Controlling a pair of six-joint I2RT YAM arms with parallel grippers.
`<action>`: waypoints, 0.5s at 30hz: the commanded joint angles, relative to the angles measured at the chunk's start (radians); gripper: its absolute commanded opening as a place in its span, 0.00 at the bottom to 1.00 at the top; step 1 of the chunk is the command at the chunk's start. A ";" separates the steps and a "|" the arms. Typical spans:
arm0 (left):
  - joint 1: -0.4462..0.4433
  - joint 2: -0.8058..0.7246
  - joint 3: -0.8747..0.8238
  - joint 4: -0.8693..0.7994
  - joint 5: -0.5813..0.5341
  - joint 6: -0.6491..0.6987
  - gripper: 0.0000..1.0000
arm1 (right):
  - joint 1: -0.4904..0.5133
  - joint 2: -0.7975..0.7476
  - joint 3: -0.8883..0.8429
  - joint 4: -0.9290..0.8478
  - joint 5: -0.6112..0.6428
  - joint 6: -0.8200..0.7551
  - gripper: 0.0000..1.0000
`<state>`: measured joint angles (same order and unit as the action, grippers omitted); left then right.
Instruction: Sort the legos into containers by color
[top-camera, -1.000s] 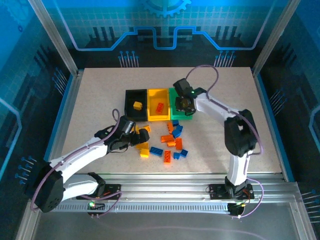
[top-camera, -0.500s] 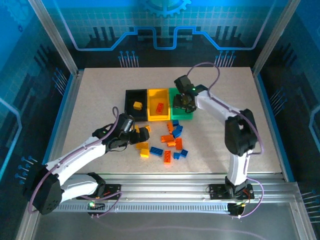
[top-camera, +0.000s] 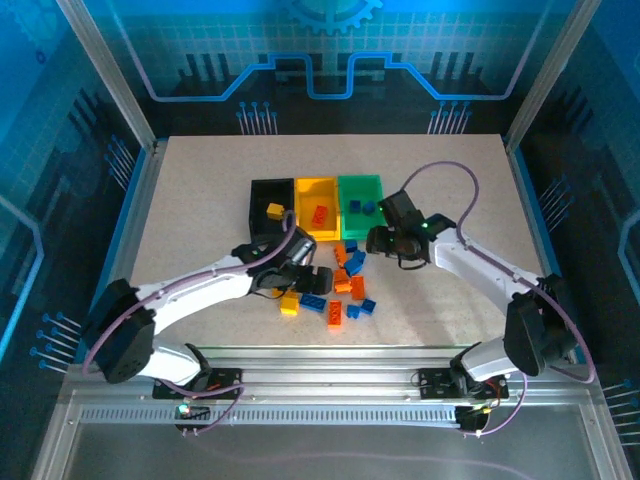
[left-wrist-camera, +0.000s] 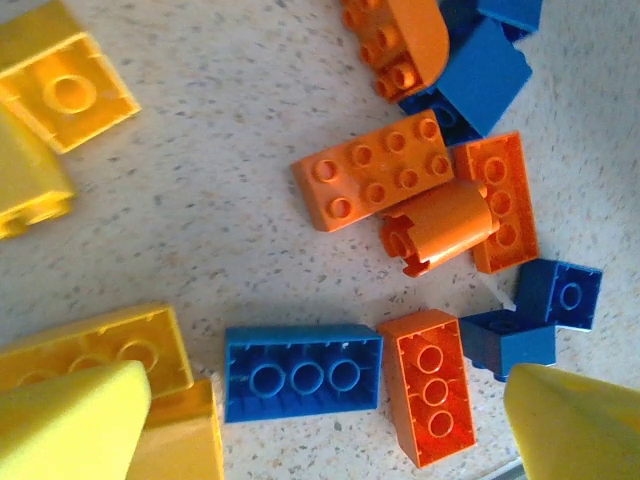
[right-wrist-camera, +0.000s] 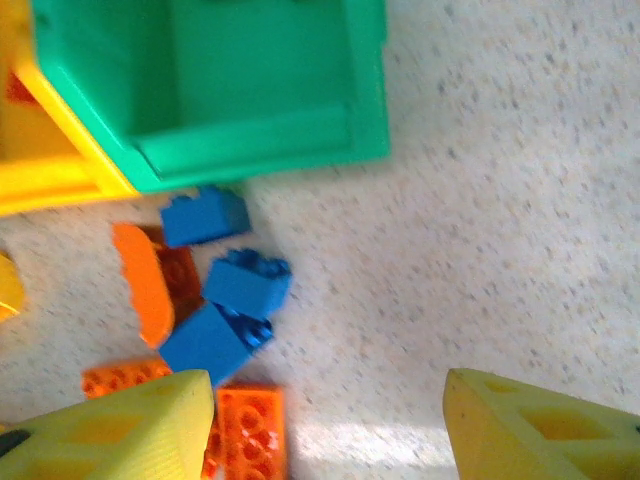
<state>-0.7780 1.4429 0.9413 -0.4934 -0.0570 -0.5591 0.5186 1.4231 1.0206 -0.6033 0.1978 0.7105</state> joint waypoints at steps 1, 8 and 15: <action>-0.018 0.048 0.055 -0.046 -0.015 0.042 0.88 | 0.005 -0.071 -0.044 -0.002 0.006 0.029 0.64; -0.048 0.050 0.022 -0.107 -0.094 0.022 0.87 | -0.007 -0.129 -0.110 0.003 0.011 0.038 0.65; -0.050 -0.093 -0.119 -0.118 -0.115 -0.064 0.83 | -0.013 -0.122 -0.125 0.023 -0.001 0.044 0.65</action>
<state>-0.8230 1.4025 0.8616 -0.5644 -0.1410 -0.5785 0.5156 1.3079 0.9058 -0.5995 0.2005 0.7338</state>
